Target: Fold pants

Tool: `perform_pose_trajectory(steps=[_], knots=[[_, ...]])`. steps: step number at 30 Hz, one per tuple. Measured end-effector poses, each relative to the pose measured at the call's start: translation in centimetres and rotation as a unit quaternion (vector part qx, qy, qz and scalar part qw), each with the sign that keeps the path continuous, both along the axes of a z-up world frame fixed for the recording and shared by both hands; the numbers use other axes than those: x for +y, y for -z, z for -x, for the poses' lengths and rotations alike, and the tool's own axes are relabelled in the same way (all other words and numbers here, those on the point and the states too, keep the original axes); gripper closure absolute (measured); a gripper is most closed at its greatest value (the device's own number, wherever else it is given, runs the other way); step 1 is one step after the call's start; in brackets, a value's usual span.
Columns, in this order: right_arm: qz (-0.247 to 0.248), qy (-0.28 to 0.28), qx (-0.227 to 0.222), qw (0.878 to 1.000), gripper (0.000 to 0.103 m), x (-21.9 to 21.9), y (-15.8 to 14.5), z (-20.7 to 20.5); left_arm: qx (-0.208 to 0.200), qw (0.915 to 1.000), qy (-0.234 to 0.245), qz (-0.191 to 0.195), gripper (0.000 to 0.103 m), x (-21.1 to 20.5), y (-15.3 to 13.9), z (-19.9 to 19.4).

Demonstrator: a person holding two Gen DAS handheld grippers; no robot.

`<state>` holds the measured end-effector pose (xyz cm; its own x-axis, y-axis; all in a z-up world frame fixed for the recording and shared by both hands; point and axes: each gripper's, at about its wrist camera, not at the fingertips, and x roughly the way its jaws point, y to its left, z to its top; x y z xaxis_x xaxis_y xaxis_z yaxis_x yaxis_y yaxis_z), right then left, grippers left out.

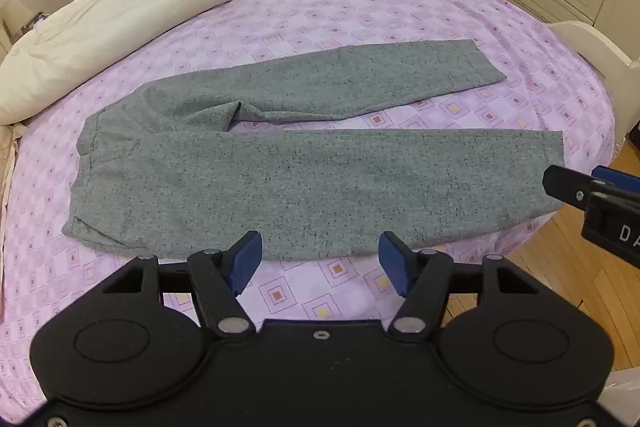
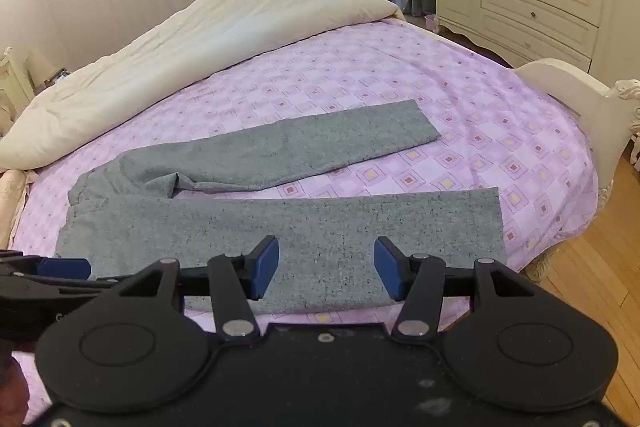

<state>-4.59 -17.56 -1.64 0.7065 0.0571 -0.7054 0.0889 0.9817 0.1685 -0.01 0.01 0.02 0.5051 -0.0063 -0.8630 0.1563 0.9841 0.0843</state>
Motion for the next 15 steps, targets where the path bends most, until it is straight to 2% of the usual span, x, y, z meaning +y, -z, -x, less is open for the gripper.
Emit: perform_pose_trajectory(steps=[7, 9, 15], knots=[[-0.002, -0.006, 0.010, 1.000, 0.047, 0.7, -0.2, -0.7, 0.006, 1.0000, 0.000, -0.005, 0.037, -0.9, -0.1, -0.1], [0.001, -0.007, 0.011, 1.000, 0.047, 1.2, -0.5, -1.0, 0.008, 0.9999, 0.000, 0.012, 0.037, -0.3, -0.2, -0.3], [-0.001, -0.006, 0.008, 1.000, 0.047, 1.1, -0.4, -1.0, 0.003, 1.0000, 0.005, 0.003, 0.037, -0.3, 0.1, -0.1]])
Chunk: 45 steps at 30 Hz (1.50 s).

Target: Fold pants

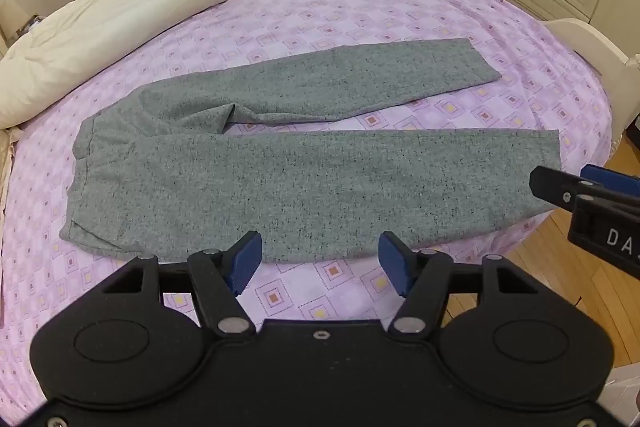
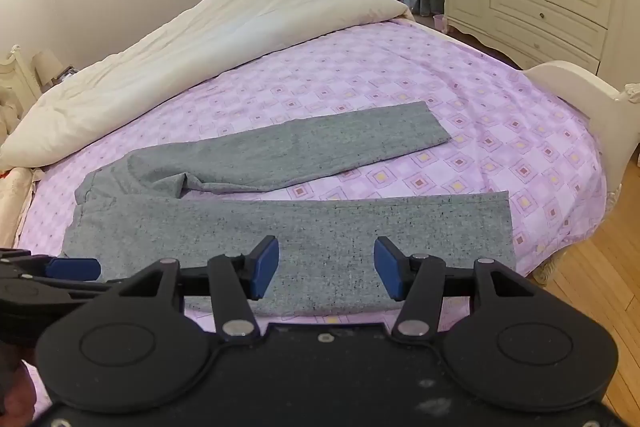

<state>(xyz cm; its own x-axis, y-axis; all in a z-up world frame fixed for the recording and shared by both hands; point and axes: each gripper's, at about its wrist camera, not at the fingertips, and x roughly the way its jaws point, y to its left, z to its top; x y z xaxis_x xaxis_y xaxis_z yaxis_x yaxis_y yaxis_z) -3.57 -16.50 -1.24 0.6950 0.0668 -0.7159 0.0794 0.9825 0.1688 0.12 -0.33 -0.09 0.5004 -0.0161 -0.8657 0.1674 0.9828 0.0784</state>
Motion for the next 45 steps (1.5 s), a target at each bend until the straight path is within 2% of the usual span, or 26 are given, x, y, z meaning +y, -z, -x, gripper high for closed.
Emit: perform_pose_trajectory(steps=[15, 45], knots=[[-0.004, 0.003, 0.018, 1.000, 0.047, 0.08, 0.51, 0.00, 0.006, 1.0000, -0.001, -0.003, 0.037, -0.22, 0.09, -0.40], [-0.010, -0.006, 0.014, 1.000, 0.047, -0.25, 0.83, -0.02, 0.002, 1.0000, -0.007, -0.001, 0.037, -0.02, 0.03, -0.47]])
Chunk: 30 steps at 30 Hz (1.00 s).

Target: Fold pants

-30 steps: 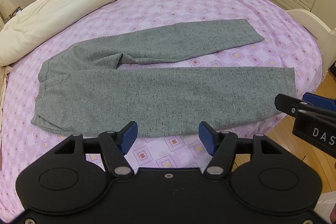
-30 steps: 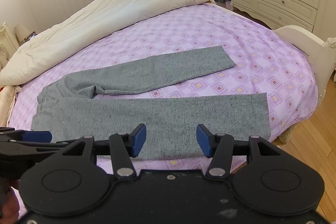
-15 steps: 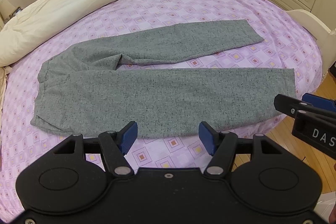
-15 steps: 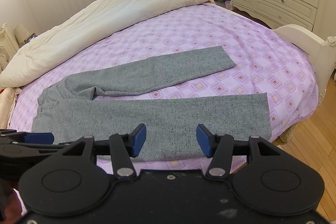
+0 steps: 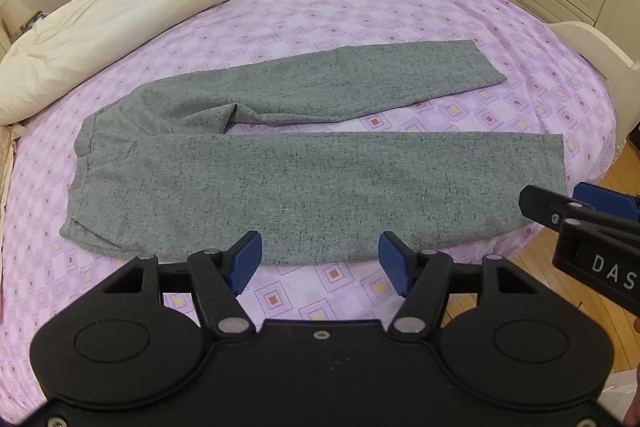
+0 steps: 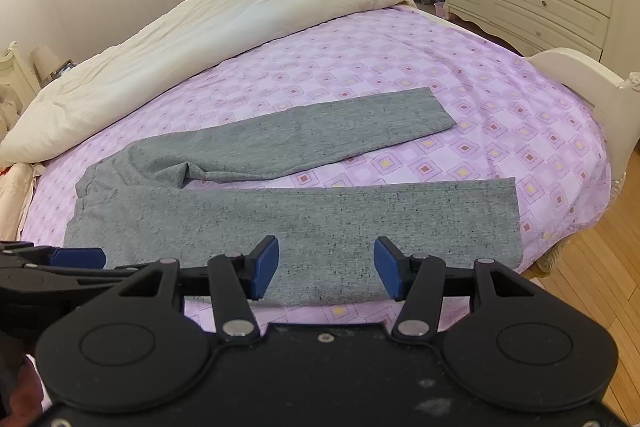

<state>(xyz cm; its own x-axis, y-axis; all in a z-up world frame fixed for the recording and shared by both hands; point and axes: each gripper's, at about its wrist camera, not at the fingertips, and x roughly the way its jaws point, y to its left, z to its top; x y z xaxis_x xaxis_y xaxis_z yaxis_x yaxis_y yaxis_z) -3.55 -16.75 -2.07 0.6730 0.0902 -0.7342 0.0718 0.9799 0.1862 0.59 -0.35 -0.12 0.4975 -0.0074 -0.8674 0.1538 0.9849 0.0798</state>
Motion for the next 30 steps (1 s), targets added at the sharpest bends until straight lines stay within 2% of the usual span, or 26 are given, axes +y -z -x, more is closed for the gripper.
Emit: perform_pose_trajectory(steps=[30], knots=[[-0.005, -0.007, -0.003, 1.000, 0.047, 0.03, -0.17, 0.49, 0.000, 1.0000, -0.001, 0.001, 0.037, 0.04, 0.00, 0.26]])
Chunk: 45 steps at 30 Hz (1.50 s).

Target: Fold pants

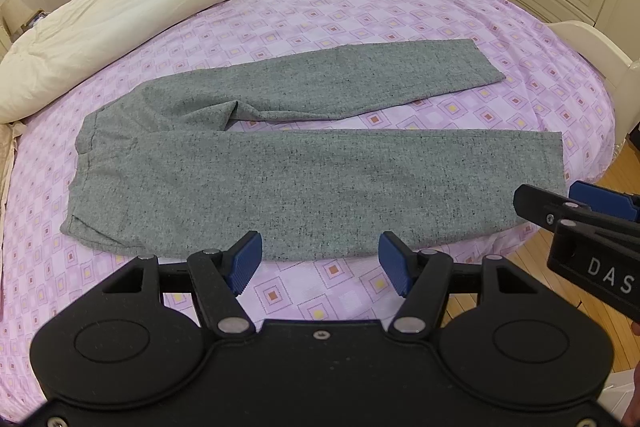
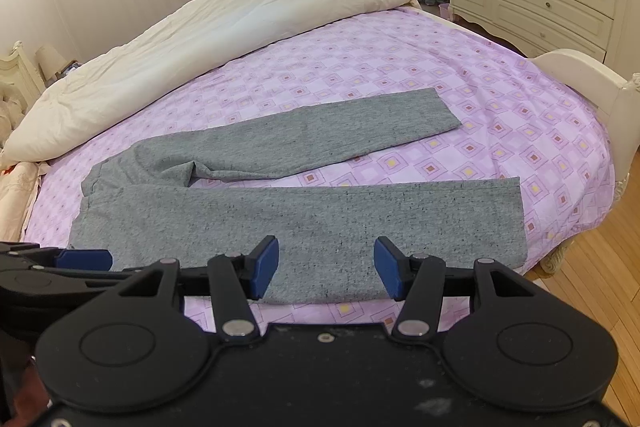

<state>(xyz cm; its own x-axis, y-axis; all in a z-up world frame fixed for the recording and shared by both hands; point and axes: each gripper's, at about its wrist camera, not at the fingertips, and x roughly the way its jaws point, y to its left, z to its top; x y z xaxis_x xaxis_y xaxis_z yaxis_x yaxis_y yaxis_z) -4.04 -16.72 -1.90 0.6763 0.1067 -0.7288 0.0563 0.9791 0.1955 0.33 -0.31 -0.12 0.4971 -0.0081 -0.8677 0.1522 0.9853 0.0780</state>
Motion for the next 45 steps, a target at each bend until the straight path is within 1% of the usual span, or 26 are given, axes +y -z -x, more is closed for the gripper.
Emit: perform_pose_trajectory(steps=[17, 24, 33, 38, 41, 45], knots=[[-0.005, -0.013, -0.002, 1.000, 0.047, 0.3, 0.0, 0.1, 0.000, 0.9999, -0.009, -0.005, 0.037, 0.2, 0.0, 0.1], [-0.008, -0.017, 0.009, 1.000, 0.047, 0.3, 0.6, -0.6, 0.008, 0.9999, -0.010, -0.010, 0.037, 0.2, 0.3, -0.8], [-0.006, -0.005, 0.038, 0.999, 0.047, 0.7, 1.8, -3.4, 0.043, 0.9990, 0.012, -0.010, 0.037, 0.5, 2.4, -4.6], [-0.002, 0.011, 0.064, 0.998, 0.047, 0.6, 3.1, -5.8, 0.044, 0.9987, 0.025, -0.006, 0.037, 0.6, 3.6, -7.5], [0.013, 0.030, 0.073, 0.997, 0.047, -0.3, 4.2, -7.1, 0.039, 0.9984, 0.041, -0.010, 0.037, 0.3, 4.5, -8.7], [0.040, 0.071, 0.080, 0.993, 0.048, -3.1, 5.7, -8.3, 0.035, 0.9979, 0.053, -0.013, 0.037, -0.2, 5.6, -9.7]])
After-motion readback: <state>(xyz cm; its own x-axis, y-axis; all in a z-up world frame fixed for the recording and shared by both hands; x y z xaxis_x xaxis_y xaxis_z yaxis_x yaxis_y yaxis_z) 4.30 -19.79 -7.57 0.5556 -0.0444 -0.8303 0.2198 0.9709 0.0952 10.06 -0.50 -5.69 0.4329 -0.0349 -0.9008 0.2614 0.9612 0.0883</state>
